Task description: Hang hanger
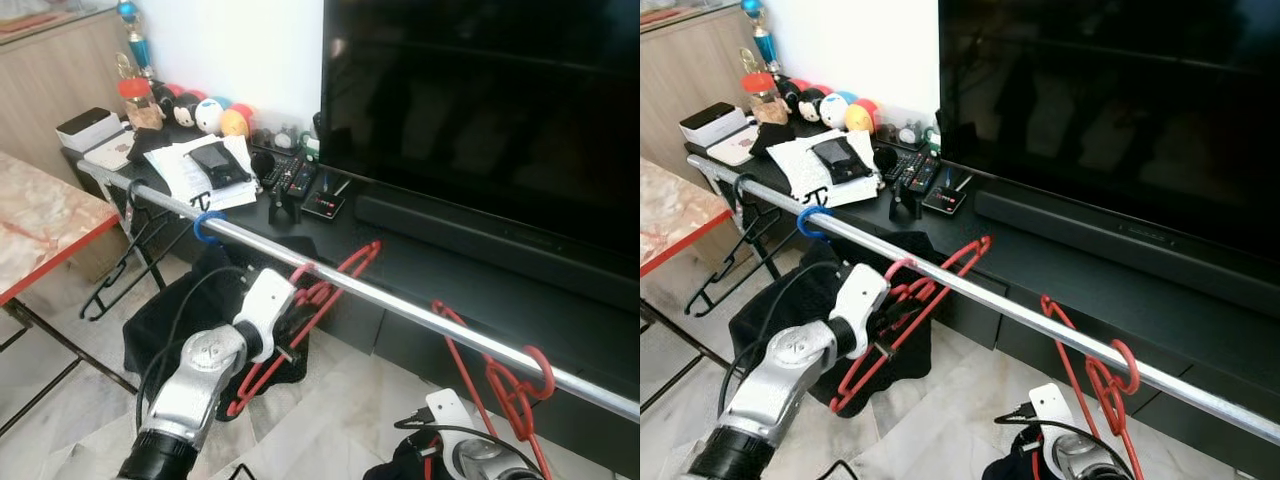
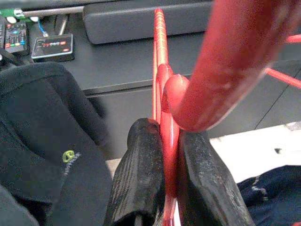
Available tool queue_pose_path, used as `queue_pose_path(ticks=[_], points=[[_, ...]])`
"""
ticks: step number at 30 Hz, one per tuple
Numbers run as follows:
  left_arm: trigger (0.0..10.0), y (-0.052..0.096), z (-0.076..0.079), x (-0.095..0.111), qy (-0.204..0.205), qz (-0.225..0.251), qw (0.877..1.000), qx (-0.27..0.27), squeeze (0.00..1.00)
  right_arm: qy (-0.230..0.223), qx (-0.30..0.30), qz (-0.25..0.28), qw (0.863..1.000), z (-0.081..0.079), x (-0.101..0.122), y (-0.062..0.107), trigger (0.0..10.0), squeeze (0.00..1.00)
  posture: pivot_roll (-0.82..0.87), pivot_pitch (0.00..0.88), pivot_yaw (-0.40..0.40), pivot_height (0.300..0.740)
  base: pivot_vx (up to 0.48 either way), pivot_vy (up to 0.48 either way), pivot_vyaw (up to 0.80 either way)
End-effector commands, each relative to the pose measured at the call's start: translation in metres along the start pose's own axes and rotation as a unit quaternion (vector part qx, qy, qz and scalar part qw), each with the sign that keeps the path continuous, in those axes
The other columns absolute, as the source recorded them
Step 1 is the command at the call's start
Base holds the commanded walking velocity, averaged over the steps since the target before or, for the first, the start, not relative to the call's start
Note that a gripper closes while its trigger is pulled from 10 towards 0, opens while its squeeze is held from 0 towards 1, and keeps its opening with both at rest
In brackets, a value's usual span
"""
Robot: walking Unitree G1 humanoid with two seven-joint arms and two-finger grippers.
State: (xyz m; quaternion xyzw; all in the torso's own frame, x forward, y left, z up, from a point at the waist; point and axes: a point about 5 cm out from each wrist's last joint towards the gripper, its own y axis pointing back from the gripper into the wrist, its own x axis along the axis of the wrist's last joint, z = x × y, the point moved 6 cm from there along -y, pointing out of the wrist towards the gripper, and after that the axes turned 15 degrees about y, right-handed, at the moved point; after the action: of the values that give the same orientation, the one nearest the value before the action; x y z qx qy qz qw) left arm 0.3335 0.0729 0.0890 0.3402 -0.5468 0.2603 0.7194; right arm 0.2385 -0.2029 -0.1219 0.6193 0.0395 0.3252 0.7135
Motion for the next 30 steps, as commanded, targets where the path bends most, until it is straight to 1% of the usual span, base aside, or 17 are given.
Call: queue_pose_path(ticks=[1, 3, 6, 7, 9, 10, 13, 14, 15, 16, 18, 19, 23, 24, 26, 27, 30], points=[[0.0, 0.003, -0.001, 0.016, -0.004, 0.037, 0.999, 0.004, 0.0, 0.003, -0.001, 0.005, 1.0, 0.002, 0.003, 0.0, 10.0, 0.0, 0.02, 0.0, -0.022, 0.74, 0.0, 0.0, 0.0], [0.0, 0.003, -0.001, 0.018, -0.004, 0.043, 0.999, 0.008, 0.0, 0.004, -0.001, 0.005, 1.0, 0.002, 0.002, 0.0, 10.0, 0.0, 0.02, 0.0, -0.022, 0.74, 0.0, 0.0, 0.0], [0.0, 0.006, -0.002, 0.011, -0.019, 0.023, 1.0, 0.01, 0.0, 0.002, -0.001, 0.005, 1.0, 0.002, 0.002, 0.0, 10.0, 0.0, 0.01, 0.0, -0.018, 0.74, 0.0, 0.0, 0.0], [0.0, 0.008, -0.003, 0.005, -0.025, 0.009, 1.0, 0.012, 0.0, 0.002, -0.001, 0.005, 1.0, 0.002, 0.002, 0.0, 10.0, 0.0, 0.01, 0.0, -0.018, 0.74, 0.0, 0.0, 0.0], [0.0, 0.019, -0.009, -0.012, -0.046, -0.029, 0.998, 0.014, 0.0, 0.002, -0.001, 0.005, 1.0, 0.002, 0.002, 0.0, 10.0, 0.0, 0.01, 0.0, -0.018, 0.74, 0.0, 0.0, 0.0], [0.4, 0.025, -0.012, -0.021, -0.054, -0.05, 0.997, 0.016, 0.0, 0.002, -0.001, 0.005, 1.0, 0.002, 0.002, 0.0, 10.0, 0.0, 0.01, 0.0, -0.018, 0.74, 0.0, 0.0, 0.0], [0.8, 0.032, -0.015, -0.03, -0.061, -0.068, 0.996, 0.017, 0.0, 0.002, -0.001, 0.005, 1.0, 0.002, 0.002, 0.0, 10.0, 0.0, 0.02, 0.0, -0.018, 0.74, 0.0, 0.0, 0.0], [3.7, 0.044, -0.023, -0.049, -0.074, -0.11, 0.991, 0.025, 0.0, 0.002, -0.001, 0.004, 1.0, 0.001, 0.002, 0.0, 10.0, 0.0, 0.02, 0.0, -0.018, 0.74, 0.0, 0.0, 0.0], [3.7, 0.048, -0.025, -0.054, -0.077, -0.123, 0.989, 0.028, 0.0, 0.002, 0.0, 0.004, 1.0, 0.001, 0.002, 0.0, 10.0, 0.0, 0.02, 0.0, -0.018, 0.74, 0.0, 0.0, 0.0], [10.0, 0.051, -0.032, -0.063, -0.083, -0.139, 0.986, 0.043, 0.0, 0.003, 0.0, 0.004, 1.0, 0.002, 0.002, 0.0, 10.0, 0.0, 0.02, 0.0, -0.019, 0.74, 0.0, 0.0, 0.0], [10.0, 0.055, -0.046, -0.079, -0.066, -0.166, 0.98, 0.084, 0.0, 0.003, -0.001, 0.004, 1.0, 0.002, 0.002, 0.0, 10.0, 0.0, 0.02, 0.0, -0.019, 0.74, 0.0, 0.0, 0.0], [10.0, 0.056, -0.059, -0.093, -0.049, -0.185, 0.974, 0.124, 0.0, 0.003, -0.001, 0.004, 1.0, 0.002, 0.002, 0.0, 10.0, 0.0, 0.02, 0.0, -0.019, 0.74, 0.0, 0.0, 0.0], [10.0, 0.052, -0.081, -0.114, -0.001, -0.195, 0.959, 0.203, 0.0, 0.001, -0.002, 0.004, 1.0, 0.003, 0.002, 0.0, 10.0, 0.0, 0.01, 0.0, -0.021, 0.74, 0.0, 0.0, 0.0], [10.0, 0.05, -0.086, -0.122, 0.035, -0.2, 0.952, 0.229, 0.0, 0.001, -0.003, 0.004, 1.0, 0.003, 0.002, 0.0, 10.0, 0.0, 0.01, 0.0, -0.021, 0.74, 0.0, 0.0, 0.0], [10.0, 0.048, -0.087, -0.135, 0.079, -0.213, 0.94, 0.255, 0.0, 0.001, -0.003, 0.005, 1.0, 0.003, 0.002, 0.0, 10.0, 0.0, 0.01, 0.0, -0.019, 0.74, 0.0, 0.0, 0.0], [10.0, 0.046, -0.085, -0.143, 0.092, -0.225, 0.935, 0.259, 0.0, -0.001, -0.005, 0.005, 1.0, 0.003, 0.003, 0.0, 10.0, 0.0, 0.01, 0.0, -0.019, 0.74, 0.0, 0.0, 0.0], [10.0, 0.039, -0.074, -0.16, 0.093, -0.253, 0.929, 0.254, 0.0, -0.007, -0.006, 0.006, 1.0, 0.004, 0.003, 0.0, 10.0, 0.0, -0.01, 0.0, -0.012, 0.74, 0.0, 0.0, 0.0]])
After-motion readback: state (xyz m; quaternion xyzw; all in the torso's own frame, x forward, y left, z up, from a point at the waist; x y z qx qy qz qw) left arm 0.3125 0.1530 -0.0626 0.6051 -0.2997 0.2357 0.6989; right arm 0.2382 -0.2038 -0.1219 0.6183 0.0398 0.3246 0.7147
